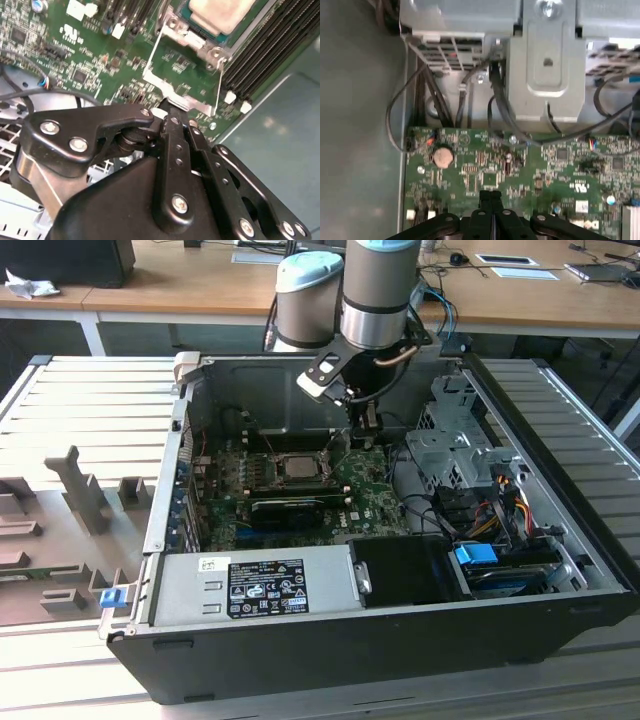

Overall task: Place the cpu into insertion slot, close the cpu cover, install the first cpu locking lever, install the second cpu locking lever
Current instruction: 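Close the cpu cover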

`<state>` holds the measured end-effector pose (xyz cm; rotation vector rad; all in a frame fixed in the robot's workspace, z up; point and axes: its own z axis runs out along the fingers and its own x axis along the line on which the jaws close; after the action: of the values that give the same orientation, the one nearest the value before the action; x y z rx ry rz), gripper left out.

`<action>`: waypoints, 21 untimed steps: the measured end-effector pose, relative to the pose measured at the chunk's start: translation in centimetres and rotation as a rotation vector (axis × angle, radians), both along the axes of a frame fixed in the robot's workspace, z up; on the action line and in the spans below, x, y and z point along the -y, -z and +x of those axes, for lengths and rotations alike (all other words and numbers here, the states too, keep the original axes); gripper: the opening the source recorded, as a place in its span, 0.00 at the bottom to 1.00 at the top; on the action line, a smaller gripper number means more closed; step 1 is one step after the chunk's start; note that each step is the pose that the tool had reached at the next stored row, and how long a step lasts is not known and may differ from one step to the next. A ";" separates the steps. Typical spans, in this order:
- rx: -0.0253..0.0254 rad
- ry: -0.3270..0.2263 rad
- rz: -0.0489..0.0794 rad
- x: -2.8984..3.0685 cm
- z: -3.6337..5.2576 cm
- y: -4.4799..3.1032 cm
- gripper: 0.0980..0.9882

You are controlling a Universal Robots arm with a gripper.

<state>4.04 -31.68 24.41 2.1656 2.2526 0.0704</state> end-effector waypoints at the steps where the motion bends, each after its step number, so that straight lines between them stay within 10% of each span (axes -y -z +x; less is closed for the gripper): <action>1: 0.0000 0.000 0.000 0.00 -0.31 0.00 0.01; 21: 0.0000 0.000 0.000 0.00 -2.75 0.00 0.01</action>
<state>1.29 -31.68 24.40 2.1655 2.2527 0.0704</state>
